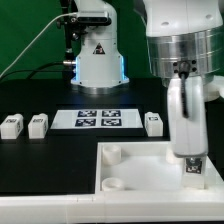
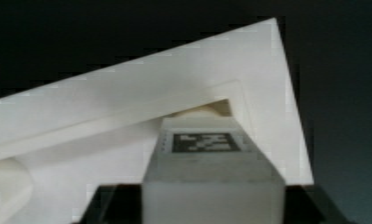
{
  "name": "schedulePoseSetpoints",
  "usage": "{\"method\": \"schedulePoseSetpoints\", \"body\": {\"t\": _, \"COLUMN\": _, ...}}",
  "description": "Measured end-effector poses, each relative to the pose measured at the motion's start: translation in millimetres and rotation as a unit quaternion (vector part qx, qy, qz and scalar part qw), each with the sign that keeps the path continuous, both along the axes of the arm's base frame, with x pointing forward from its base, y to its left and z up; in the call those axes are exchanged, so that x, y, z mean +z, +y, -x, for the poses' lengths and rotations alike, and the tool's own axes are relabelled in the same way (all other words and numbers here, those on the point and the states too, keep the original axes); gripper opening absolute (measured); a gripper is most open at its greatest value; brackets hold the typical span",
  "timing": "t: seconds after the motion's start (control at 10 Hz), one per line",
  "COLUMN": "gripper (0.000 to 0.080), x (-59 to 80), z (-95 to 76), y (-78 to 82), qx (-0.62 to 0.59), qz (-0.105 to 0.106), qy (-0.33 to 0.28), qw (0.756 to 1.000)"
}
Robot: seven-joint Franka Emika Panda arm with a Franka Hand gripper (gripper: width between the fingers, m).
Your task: Assemble one leg
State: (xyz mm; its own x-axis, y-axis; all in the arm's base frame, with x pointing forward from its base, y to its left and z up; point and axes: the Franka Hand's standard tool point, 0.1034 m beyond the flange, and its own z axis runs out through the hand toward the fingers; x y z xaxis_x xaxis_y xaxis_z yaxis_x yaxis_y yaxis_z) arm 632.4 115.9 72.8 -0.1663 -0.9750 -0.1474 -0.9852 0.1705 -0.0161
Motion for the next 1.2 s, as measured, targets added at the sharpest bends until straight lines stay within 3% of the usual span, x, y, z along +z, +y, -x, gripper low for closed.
{"method": "schedulePoseSetpoints", "body": {"t": 0.1, "gripper": 0.0455, "x": -0.2, "z": 0.6, "y": 1.6, "qx": 0.002, "qz": -0.001, "qy": 0.000, "qw": 1.000}}
{"method": "schedulePoseSetpoints", "body": {"t": 0.2, "gripper": 0.0577, "x": -2.3, "z": 2.6, "y": 5.5, "qx": 0.141, "qz": 0.008, "qy": -0.027, "qw": 0.990}}
{"method": "schedulePoseSetpoints", "body": {"t": 0.3, "gripper": 0.0635, "x": -4.1, "z": 6.1, "y": 10.7, "qx": 0.245, "qz": 0.010, "qy": -0.040, "qw": 0.969}}
{"method": "schedulePoseSetpoints", "body": {"t": 0.7, "gripper": 0.0649, "x": -4.8, "z": 7.2, "y": 11.3, "qx": 0.482, "qz": 0.028, "qy": -0.066, "qw": 0.873}}
{"method": "schedulePoseSetpoints", "body": {"t": 0.8, "gripper": 0.0649, "x": -4.8, "z": 7.0, "y": 10.3, "qx": 0.560, "qz": 0.032, "qy": -0.077, "qw": 0.825}}
{"method": "schedulePoseSetpoints", "body": {"t": 0.9, "gripper": 0.0649, "x": -4.8, "z": 6.9, "y": 9.9, "qx": 0.587, "qz": 0.033, "qy": -0.080, "qw": 0.805}}
{"method": "schedulePoseSetpoints", "body": {"t": 1.1, "gripper": 0.0604, "x": -4.8, "z": 6.7, "y": 8.8, "qx": 0.629, "qz": 0.034, "qy": -0.086, "qw": 0.772}}
{"method": "schedulePoseSetpoints", "body": {"t": 1.2, "gripper": 0.0465, "x": -4.8, "z": 6.7, "y": 9.0, "qx": 0.623, "qz": 0.034, "qy": -0.085, "qw": 0.777}}
